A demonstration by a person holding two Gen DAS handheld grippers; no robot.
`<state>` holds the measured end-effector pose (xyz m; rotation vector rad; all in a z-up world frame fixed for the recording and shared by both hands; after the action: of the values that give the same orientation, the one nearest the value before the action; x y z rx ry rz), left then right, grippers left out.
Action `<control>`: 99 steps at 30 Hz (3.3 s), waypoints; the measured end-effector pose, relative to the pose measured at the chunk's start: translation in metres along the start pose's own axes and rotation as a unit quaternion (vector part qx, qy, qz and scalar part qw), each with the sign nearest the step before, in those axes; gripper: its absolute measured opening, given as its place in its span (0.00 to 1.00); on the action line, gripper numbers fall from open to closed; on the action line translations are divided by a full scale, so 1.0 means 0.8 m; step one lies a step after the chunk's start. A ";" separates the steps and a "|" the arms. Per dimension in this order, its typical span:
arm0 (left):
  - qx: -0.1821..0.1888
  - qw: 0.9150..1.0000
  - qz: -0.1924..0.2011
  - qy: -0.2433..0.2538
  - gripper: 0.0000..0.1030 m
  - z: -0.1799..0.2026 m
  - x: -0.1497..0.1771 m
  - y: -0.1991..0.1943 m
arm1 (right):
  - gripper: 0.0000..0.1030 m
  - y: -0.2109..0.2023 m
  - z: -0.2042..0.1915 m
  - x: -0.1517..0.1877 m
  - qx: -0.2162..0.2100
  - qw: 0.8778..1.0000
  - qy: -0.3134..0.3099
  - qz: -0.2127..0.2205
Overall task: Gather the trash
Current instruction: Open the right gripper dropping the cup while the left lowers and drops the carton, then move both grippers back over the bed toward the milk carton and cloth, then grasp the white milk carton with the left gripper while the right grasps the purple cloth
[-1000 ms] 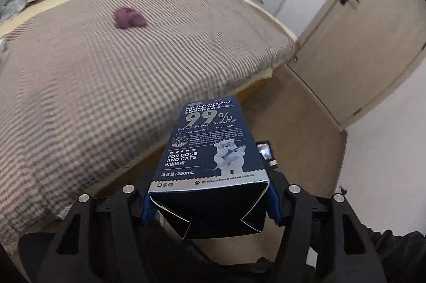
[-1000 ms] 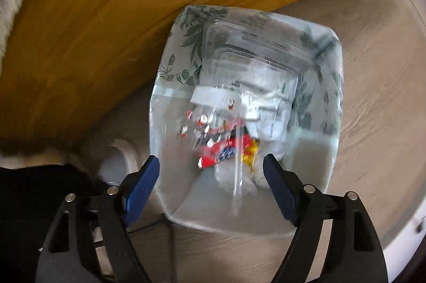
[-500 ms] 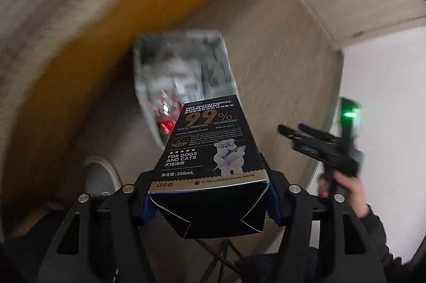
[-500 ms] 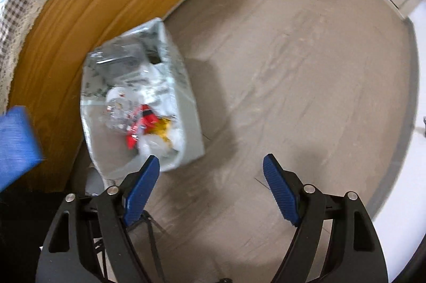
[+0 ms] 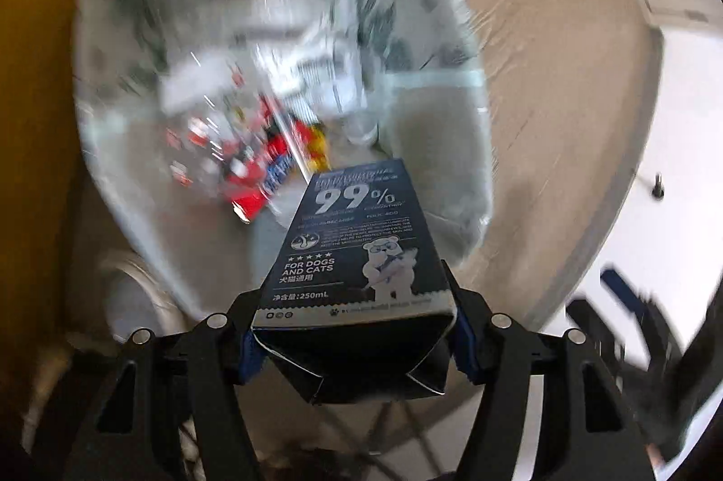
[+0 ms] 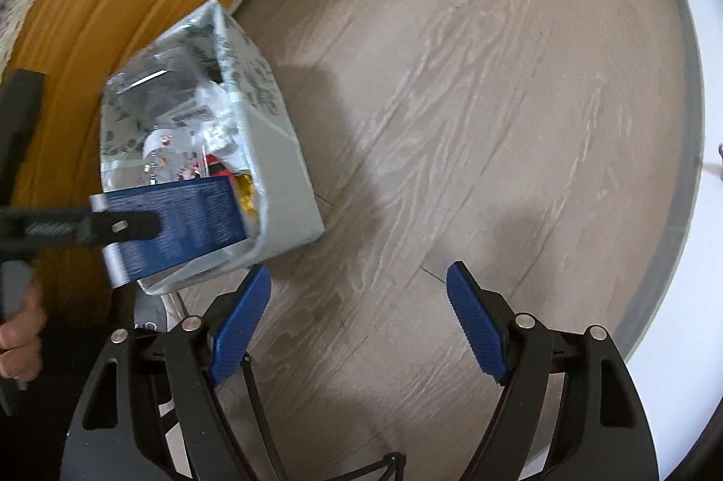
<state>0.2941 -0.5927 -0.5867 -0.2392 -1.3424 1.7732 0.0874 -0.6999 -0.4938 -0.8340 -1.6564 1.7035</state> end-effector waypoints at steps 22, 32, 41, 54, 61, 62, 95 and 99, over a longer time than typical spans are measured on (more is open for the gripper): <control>0.052 0.993 0.096 -0.033 0.91 0.011 0.023 -0.094 | 0.74 -0.053 -0.017 -0.025 0.049 0.997 -0.042 0.047; 0.052 0.981 0.189 -0.008 0.91 -0.008 0.097 -0.221 | 0.74 -0.114 -0.051 -0.017 0.064 0.991 -0.073 0.090; 0.043 0.947 0.317 0.027 0.91 -0.034 0.171 -0.366 | 0.74 -0.182 -0.127 -0.024 0.054 0.981 -0.121 0.138; 0.024 0.876 0.480 -0.031 0.92 -0.200 0.266 -0.564 | 0.74 -0.311 -0.342 -0.088 -0.014 0.944 -0.228 0.237; -0.045 0.823 0.558 -0.099 0.93 -0.377 0.341 -0.665 | 0.74 -0.346 -0.479 -0.129 -0.047 0.913 -0.294 0.279; -0.047 0.818 0.562 -0.118 0.93 -0.402 0.349 -0.676 | 0.74 -0.351 -0.494 -0.135 -0.051 0.909 -0.301 0.284; -0.116 0.770 0.575 -0.250 0.72 -0.816 0.361 -0.740 | 0.06 -0.332 -0.851 -0.273 -0.066 0.845 -0.470 0.247; -0.092 0.751 0.606 -0.246 0.71 -0.772 0.390 -0.760 | 0.06 -0.374 -0.819 -0.232 -0.084 0.843 -0.457 0.271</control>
<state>0.7988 0.0791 -0.2094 -0.9909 -1.9527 2.9050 0.7188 -0.4361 -0.2018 -0.6170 -2.3561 2.6552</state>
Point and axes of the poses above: each gripper's, at about its wrist camera, not at the fingertips, and y roughly the way its jaws point, z to its right, x to its underside, the point moved 9 cm from there along y, roughly the way its jaws point, and after that the axes turned 8 degrees about x, right-handed, at the moved point
